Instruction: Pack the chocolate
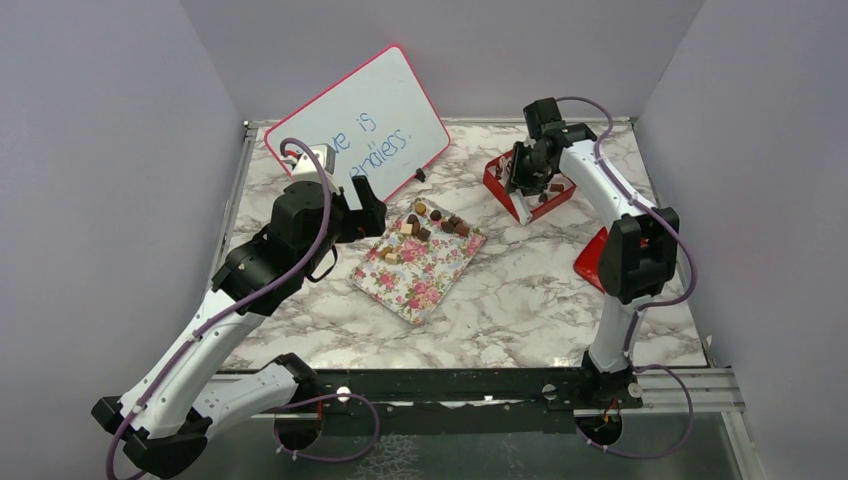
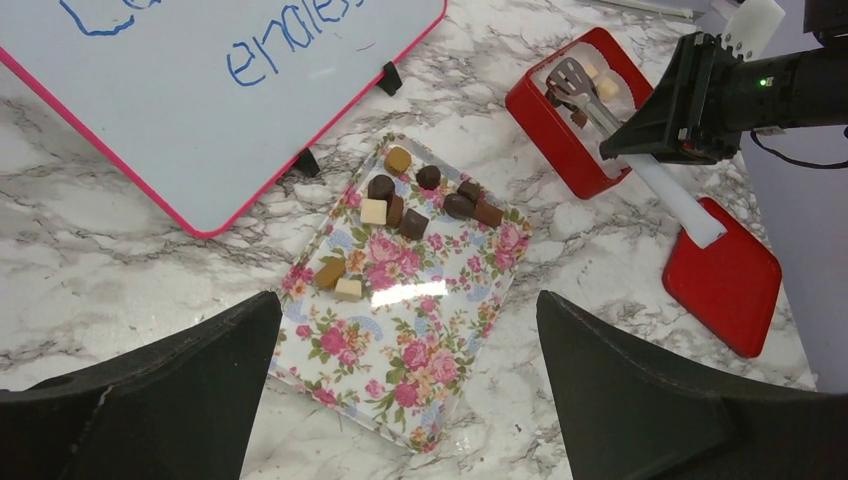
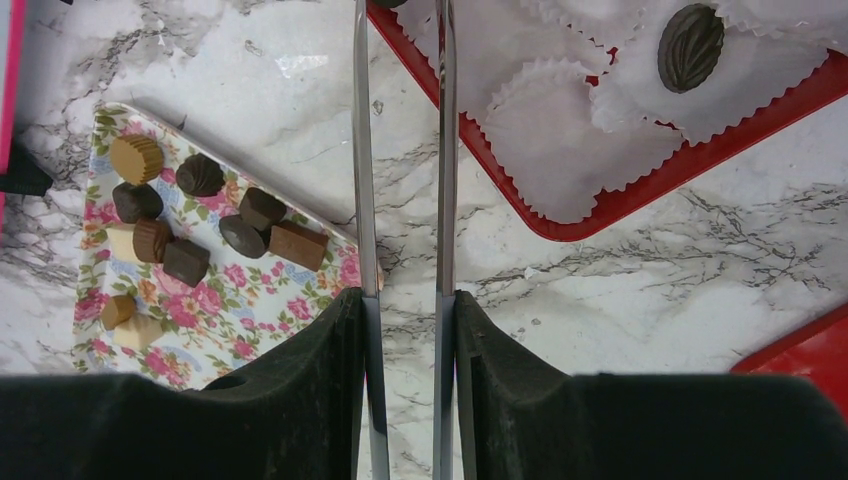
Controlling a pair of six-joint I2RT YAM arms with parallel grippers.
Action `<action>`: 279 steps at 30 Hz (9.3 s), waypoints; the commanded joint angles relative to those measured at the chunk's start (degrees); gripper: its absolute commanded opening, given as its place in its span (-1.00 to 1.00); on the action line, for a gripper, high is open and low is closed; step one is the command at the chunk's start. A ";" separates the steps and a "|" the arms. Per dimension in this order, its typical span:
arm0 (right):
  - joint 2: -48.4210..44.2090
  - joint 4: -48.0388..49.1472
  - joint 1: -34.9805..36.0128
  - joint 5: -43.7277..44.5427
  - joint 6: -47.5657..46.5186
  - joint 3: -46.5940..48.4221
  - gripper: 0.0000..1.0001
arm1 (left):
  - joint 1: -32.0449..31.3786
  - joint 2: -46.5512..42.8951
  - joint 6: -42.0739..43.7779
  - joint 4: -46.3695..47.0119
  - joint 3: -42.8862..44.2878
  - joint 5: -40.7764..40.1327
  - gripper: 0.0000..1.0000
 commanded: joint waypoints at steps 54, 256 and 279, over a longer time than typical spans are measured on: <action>-16.52 -13.62 21.23 8.17 -2.31 -2.35 -0.21 | 0.24 -0.39 -1.21 0.96 -2.29 -4.18 0.98; -6.84 -2.98 22.89 3.70 -9.11 -7.18 -0.13 | 0.20 -3.09 0.58 3.69 -5.59 -9.82 0.98; 0.75 -5.64 25.01 9.57 -12.58 -1.36 -0.22 | 0.18 -3.24 0.83 3.61 -5.62 -11.06 0.98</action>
